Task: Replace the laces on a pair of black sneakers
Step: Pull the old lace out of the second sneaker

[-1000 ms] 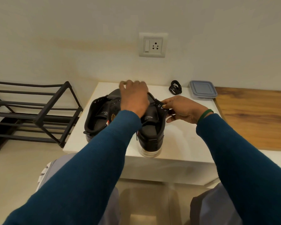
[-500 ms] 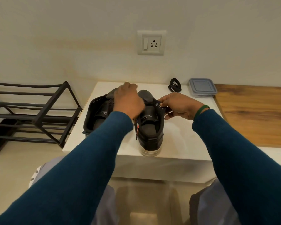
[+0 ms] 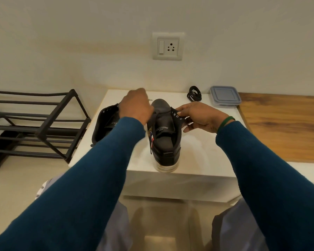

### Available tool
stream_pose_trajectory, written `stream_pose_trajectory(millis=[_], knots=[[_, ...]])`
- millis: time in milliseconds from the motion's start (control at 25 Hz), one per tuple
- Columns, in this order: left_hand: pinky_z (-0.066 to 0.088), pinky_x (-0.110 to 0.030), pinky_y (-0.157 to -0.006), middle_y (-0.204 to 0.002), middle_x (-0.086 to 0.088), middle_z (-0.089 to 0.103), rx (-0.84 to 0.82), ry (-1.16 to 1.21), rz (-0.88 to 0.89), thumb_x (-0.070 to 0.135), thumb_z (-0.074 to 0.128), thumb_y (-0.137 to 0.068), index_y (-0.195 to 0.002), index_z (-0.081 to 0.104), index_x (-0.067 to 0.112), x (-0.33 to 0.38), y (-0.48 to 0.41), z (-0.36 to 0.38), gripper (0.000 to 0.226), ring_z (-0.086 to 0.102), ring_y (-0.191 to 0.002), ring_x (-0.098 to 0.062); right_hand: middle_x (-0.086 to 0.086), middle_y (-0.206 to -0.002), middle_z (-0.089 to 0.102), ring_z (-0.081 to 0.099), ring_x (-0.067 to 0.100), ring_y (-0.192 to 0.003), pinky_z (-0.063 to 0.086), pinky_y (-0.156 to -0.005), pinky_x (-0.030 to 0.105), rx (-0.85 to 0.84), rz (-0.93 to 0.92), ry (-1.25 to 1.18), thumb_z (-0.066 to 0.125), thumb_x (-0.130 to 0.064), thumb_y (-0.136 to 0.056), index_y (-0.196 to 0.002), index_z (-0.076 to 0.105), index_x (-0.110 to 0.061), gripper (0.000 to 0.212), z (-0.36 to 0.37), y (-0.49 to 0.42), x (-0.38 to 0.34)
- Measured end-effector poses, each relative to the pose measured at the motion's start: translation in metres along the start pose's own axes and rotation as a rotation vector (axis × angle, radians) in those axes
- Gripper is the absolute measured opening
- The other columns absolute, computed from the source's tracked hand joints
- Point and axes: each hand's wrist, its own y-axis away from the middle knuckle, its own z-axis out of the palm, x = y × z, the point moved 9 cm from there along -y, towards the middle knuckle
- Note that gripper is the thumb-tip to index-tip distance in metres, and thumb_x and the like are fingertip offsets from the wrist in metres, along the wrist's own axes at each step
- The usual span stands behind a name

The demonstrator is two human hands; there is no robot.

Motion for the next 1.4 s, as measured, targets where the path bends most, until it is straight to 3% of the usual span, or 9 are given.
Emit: stream_pose_trajectory(millis=[160,280,440,680,920,1040,1200,1320,1400], knots=[[0.052,-0.036,-0.066,-0.09,-0.009,0.062,-0.302,-0.215,-0.045,0.02,0.061,-0.089,-0.097,0.068,0.009,-0.024,0.011,0.03,0.015,0.058,-0.071,-0.023,0.011,-0.095,0.064,0.066,0.019,-0.073,0.058,-0.06,0.03,0.195,-0.065,0.002,0.054,-0.022,-0.101,-0.124,0.062,-0.005,0.029,-0.014,-0.004,-0.002],[0.054,-0.039,-0.079,-0.1,-0.013,0.067,-0.317,-0.041,-0.017,0.034,0.049,-0.1,-0.102,0.067,0.008,-0.013,0.014,0.039,0.032,0.063,-0.084,-0.027,0.007,-0.118,0.061,0.066,0.024,-0.098,0.059,-0.083,0.038,0.364,-0.164,0.317,0.06,-0.019,-0.097,-0.134,0.057,-0.011,0.038,-0.015,-0.009,-0.012],[0.055,-0.038,-0.08,-0.098,-0.007,0.067,-0.357,0.106,0.016,0.063,0.038,-0.097,-0.109,0.064,0.013,0.012,0.023,0.049,0.057,0.064,-0.085,-0.023,0.009,-0.098,0.07,0.068,0.022,-0.087,0.061,-0.075,0.036,0.366,-0.13,0.328,0.063,-0.015,-0.095,-0.108,0.072,-0.01,0.016,-0.004,-0.024,-0.006],[0.055,-0.043,-0.09,-0.113,-0.009,0.065,-0.356,-0.089,0.035,0.026,0.047,-0.094,-0.128,0.062,0.017,0.011,0.019,0.051,0.037,0.063,-0.096,-0.027,0.012,-0.095,0.064,0.06,0.025,-0.084,0.054,-0.077,0.039,0.509,-0.17,0.378,0.052,-0.014,-0.098,-0.088,0.061,-0.005,0.017,-0.01,-0.021,-0.014],[0.055,-0.044,-0.091,-0.118,-0.008,0.065,-0.346,-0.015,0.008,0.025,0.048,-0.094,-0.129,0.064,0.02,0.003,0.019,0.044,0.039,0.064,-0.098,-0.026,0.01,-0.088,0.059,0.067,0.021,-0.062,0.061,-0.064,0.04,0.668,-0.371,-1.127,0.032,-0.003,-0.099,-0.093,0.051,-0.007,0.02,-0.078,0.008,-0.017],[0.055,-0.04,-0.09,-0.117,-0.008,0.067,-0.343,0.034,0.025,0.024,0.049,-0.093,-0.126,0.065,0.02,0.002,0.017,0.043,0.037,0.064,-0.097,-0.025,0.004,-0.085,0.058,0.052,0.012,-0.057,0.044,-0.05,0.028,0.629,-0.303,-0.522,0.053,-0.018,-0.098,-0.096,0.056,-0.011,0.009,-0.079,0.007,-0.027],[0.055,-0.035,-0.081,-0.106,-0.006,0.068,-0.343,0.074,0.031,0.022,0.05,-0.092,-0.121,0.069,0.019,0.0,0.015,0.044,0.034,0.063,-0.086,-0.023,0.005,-0.103,0.066,0.06,0.022,-0.095,0.046,-0.078,0.032,0.354,-0.137,0.585,0.059,-0.035,-0.098,-0.104,0.069,-0.008,0.03,-0.004,-0.015,-0.012],[0.056,-0.035,-0.081,-0.108,-0.005,0.068,-0.345,0.09,0.023,0.021,0.051,-0.093,-0.125,0.067,0.02,-0.003,0.015,0.045,0.036,0.064,-0.085,-0.022,0.005,-0.094,0.069,0.064,0.021,-0.09,0.051,-0.082,0.034,0.455,-0.229,0.48,0.056,-0.019,-0.1,-0.09,0.071,-0.008,0.021,-0.005,-0.006,-0.024],[0.057,-0.037,-0.084,-0.104,-0.004,0.067,-0.337,0.103,0.01,0.021,0.051,-0.093,-0.125,0.068,0.02,-0.006,0.013,0.044,0.036,0.066,-0.084,-0.022,-0.001,-0.086,0.068,0.062,0.015,-0.085,0.049,-0.078,0.032,0.573,-0.32,-0.072,0.049,-0.009,-0.098,-0.084,0.066,-0.014,0.023,-0.035,0.008,-0.038]])
